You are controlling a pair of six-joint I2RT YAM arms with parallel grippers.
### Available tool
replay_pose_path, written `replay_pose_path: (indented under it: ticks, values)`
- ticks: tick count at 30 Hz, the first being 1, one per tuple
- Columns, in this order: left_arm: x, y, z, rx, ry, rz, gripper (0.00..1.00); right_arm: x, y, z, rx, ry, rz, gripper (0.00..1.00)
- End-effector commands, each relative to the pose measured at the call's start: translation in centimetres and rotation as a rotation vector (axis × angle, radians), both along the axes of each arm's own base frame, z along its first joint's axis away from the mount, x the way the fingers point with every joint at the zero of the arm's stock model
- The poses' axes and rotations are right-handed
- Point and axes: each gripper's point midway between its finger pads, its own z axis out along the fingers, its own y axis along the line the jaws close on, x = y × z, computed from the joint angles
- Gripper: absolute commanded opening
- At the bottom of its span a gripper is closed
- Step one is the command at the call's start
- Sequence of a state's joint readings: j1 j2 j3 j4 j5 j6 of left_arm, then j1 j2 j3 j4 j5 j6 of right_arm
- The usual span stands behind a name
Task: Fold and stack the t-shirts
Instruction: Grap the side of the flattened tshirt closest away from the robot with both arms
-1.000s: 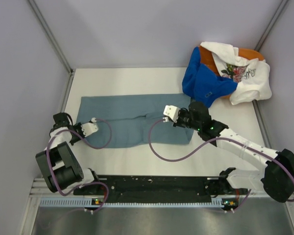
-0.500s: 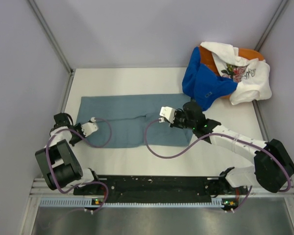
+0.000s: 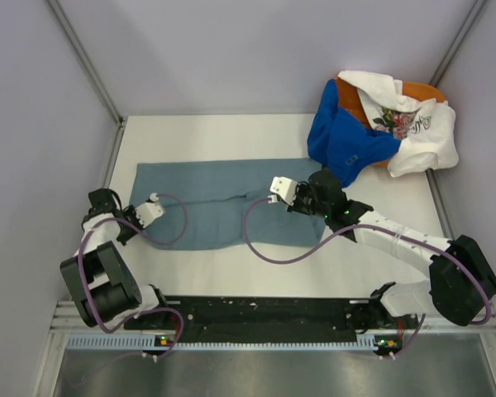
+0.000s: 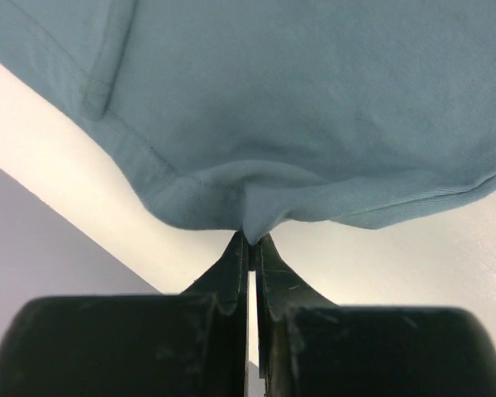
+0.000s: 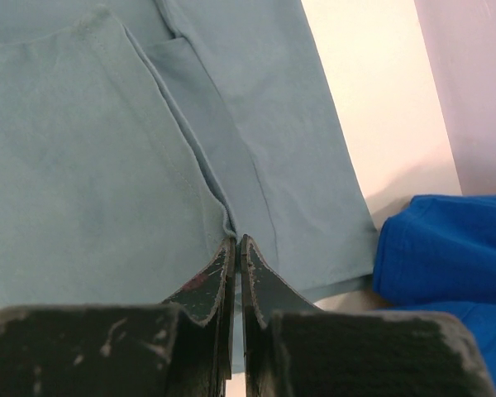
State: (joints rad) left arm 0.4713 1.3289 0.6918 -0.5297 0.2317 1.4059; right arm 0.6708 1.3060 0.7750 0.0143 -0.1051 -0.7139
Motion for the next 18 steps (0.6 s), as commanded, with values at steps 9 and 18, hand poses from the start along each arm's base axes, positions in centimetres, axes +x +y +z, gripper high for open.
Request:
replay_pose_path:
  ticks: [9, 18]
  values:
    - [-3.6, -2.4, 0.7, -0.084, 0.199, -0.158, 0.3, 0.8, -0.4, 2.4, 0.022, -0.074, -0.025, 0.0]
    - [-2.7, -1.2, 0.2, -0.041, 0.205, -0.157, 0.47, 0.7, -0.2, 1.8, -0.007, -0.034, -0.01, 0.0]
